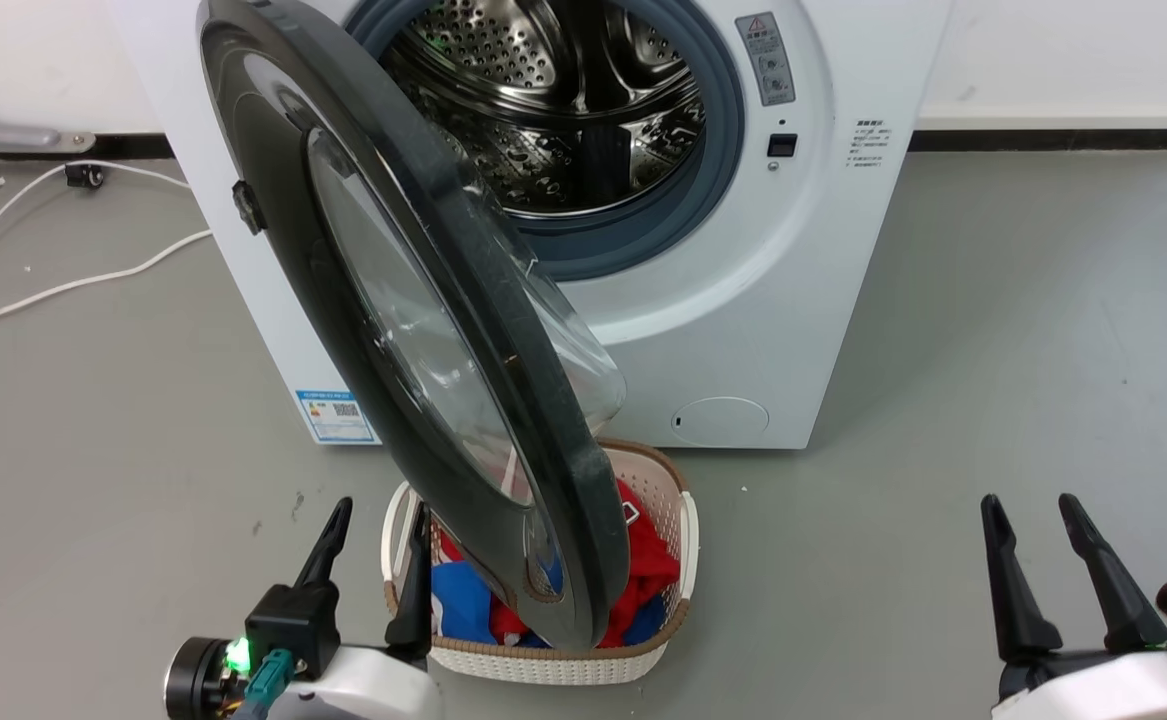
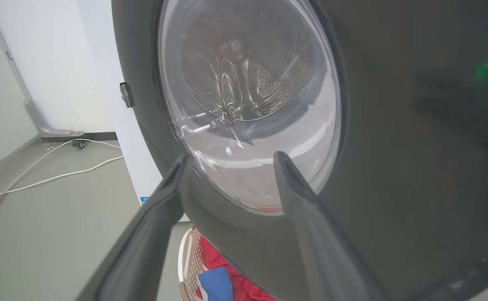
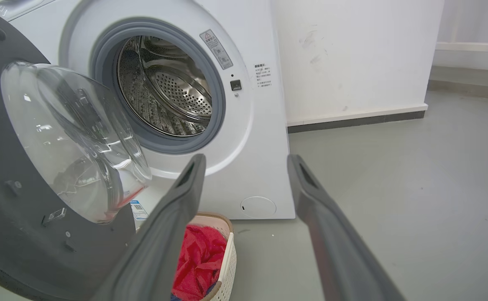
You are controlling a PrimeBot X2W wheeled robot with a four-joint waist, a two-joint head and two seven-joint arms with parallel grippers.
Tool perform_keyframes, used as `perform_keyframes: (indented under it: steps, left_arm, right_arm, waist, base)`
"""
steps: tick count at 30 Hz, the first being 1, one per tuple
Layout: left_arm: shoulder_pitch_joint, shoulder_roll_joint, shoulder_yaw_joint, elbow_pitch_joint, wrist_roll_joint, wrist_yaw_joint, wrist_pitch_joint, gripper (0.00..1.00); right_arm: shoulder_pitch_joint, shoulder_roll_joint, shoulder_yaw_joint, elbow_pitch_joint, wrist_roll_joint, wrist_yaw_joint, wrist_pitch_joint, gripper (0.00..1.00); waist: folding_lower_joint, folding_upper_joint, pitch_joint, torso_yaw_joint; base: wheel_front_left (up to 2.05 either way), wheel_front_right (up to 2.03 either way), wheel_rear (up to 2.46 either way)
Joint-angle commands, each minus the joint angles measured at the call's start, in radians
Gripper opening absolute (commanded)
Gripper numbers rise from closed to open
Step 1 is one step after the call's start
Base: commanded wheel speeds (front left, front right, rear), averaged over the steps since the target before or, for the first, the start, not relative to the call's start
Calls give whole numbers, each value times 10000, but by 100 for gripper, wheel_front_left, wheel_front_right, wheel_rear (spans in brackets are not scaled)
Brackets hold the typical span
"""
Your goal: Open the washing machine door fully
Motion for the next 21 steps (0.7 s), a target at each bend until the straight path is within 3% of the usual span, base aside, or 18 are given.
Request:
perform_keyframes:
  steps: [1,9,21]
  left_arm:
    - [177,67,50,16,-23,3,-27,100]
    - [448,168,206,71,-64,-47,-27,100]
    - [465,186,303,35,-140,-75,-27,100]
  right_arm:
    - [273,107,-10,-189,-542,1,-156,100]
    - [816,336,-239,-387,-1718,1,-314,100]
    - [931,439,-117,-539,-1859,1,-196,100]
  waist:
    - [0,-1,-94,-27]
    - [0,-1,-240,-44]
    - [0,-1,-279,40]
  base:
    - [0,0,0]
    - [0,0,0]
    - [0,0,0]
